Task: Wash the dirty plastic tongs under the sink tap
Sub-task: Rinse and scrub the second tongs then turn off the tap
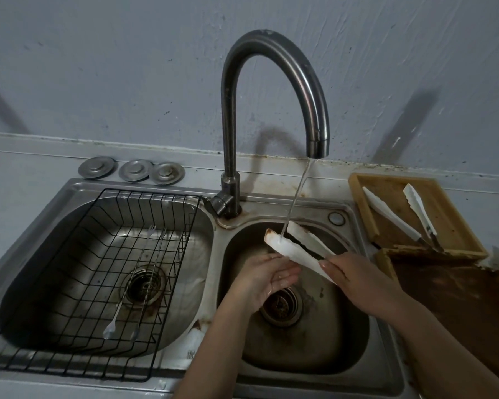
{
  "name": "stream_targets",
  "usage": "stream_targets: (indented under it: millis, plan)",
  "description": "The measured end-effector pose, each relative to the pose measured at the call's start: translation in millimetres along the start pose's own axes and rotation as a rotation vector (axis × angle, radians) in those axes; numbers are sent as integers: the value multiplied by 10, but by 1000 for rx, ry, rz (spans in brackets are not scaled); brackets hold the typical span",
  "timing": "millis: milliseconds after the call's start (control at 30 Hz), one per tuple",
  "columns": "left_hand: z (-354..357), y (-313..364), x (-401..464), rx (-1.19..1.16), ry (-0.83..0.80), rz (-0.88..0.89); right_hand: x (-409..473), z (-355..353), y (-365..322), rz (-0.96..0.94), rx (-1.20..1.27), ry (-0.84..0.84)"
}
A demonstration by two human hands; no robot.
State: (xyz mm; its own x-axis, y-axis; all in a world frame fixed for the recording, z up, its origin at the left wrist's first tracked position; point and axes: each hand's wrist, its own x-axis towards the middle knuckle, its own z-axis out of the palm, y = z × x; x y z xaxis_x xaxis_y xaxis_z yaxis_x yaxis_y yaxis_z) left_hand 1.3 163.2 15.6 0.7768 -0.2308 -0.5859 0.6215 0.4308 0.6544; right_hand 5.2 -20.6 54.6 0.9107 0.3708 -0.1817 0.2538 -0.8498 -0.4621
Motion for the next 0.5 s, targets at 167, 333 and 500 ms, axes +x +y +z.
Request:
stream_targets:
  millis: [167, 333, 500]
  plan:
    - [21, -36, 7, 110, 32, 45, -55, 102, 13, -22, -145, 35]
    - [4, -50, 18, 149, 67, 79, -80, 102, 81, -44, -124, 56]
    - [-49, -8, 49, 98, 91, 51, -103, 77, 113, -57, -127, 65]
